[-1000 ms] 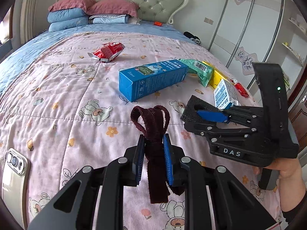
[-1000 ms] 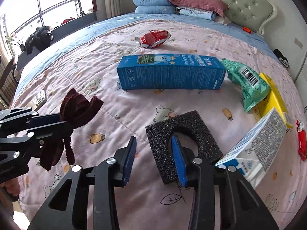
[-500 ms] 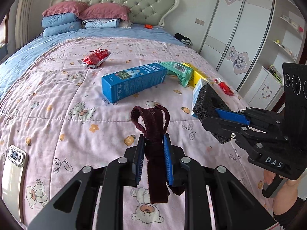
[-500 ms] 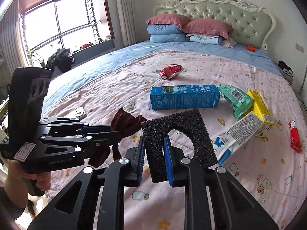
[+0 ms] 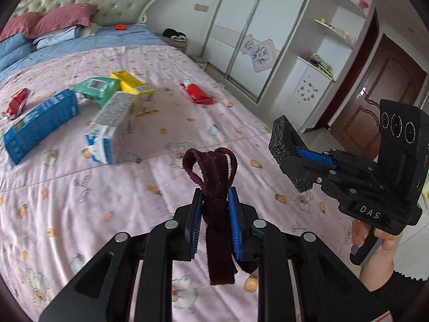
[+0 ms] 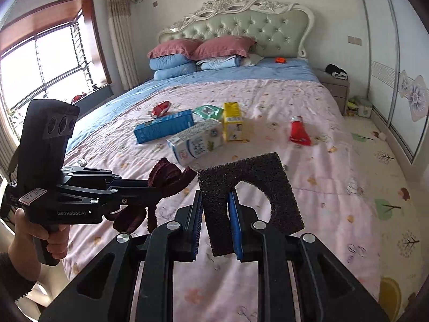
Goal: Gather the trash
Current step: 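Carry the tie and foam over the yellow bin and open both tools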
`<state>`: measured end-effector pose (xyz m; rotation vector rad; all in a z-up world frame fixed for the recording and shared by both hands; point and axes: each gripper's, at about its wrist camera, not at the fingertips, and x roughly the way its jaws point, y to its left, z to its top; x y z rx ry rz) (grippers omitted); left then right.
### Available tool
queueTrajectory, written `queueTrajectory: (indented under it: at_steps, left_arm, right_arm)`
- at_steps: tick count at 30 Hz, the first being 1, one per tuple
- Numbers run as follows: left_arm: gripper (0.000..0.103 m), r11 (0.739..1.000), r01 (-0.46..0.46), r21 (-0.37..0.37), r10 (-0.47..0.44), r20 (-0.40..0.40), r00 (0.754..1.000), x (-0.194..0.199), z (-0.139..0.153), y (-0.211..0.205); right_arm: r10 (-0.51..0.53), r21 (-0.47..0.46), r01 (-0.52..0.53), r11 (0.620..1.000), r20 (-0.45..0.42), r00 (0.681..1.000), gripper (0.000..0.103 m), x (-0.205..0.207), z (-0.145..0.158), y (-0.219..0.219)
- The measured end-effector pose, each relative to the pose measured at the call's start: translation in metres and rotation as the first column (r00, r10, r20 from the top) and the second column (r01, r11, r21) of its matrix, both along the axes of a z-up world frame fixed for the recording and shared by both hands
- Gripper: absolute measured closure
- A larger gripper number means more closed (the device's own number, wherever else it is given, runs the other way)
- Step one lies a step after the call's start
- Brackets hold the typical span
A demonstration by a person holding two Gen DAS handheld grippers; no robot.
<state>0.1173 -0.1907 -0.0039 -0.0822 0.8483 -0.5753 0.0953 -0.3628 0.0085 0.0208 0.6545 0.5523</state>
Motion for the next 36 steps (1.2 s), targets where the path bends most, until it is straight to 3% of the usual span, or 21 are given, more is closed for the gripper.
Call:
queueTrajectory:
  at_steps: [8, 17, 24, 28, 31, 33, 34, 36]
  left_arm:
    - [0.083, 0.975, 0.221, 0.029, -0.220, -0.030, 0.975, 0.008, -0.010, -0.139]
    - [0.083, 0.899, 0.438, 0.020, -0.433, -0.107, 0.895, 0.000, -0.040, -0.286]
    - [0.083, 0.849, 0.528, 0.029, -0.513, -0.203, 0.834, 0.004, -0.074, -0.375]
    - [0.083, 0.833, 0.551, 0.054, -0.525, -0.235, 0.818, 0.010, -0.087, -0.421]
    - [0.083, 0.823, 0.564, 0.071, -0.530, -0.261, 0.806, 0.016, -0.096, -0.448]
    - [0.082, 0.803, 0.591, 0.080, -0.551, -0.280, 0.786, 0.019, -0.104, -0.461]
    - [0.082, 0.797, 0.598, 0.085, -0.556, -0.284, 0.781, 0.021, -0.107, -0.462]
    - [0.060, 0.785, 0.610, 0.106, -0.559, -0.300, 0.773, 0.019, -0.116, -0.471]
  right_arm:
    - [-0.234, 0.001, 0.234, 0.972, -0.034, 0.972, 0.084, -0.028, -0.023, -0.130]
    - [-0.477, -0.032, 0.476, 0.879, -0.080, 0.875, 0.084, -0.070, -0.049, -0.263]
    - [-0.589, -0.063, 0.588, 0.806, -0.176, 0.789, 0.084, -0.087, -0.092, -0.340]
    - [-0.630, -0.085, 0.627, 0.774, -0.202, 0.750, 0.084, -0.088, -0.112, -0.365]
    - [-0.641, -0.091, 0.640, 0.763, -0.239, 0.729, 0.084, -0.081, -0.127, -0.381]
    - [-0.637, -0.096, 0.638, 0.764, -0.267, 0.723, 0.083, -0.075, -0.138, -0.391]
    - [-0.636, -0.098, 0.637, 0.764, -0.279, 0.720, 0.083, -0.072, -0.144, -0.396]
    - [-0.628, -0.103, 0.631, 0.769, -0.308, 0.715, 0.072, -0.066, -0.154, -0.403]
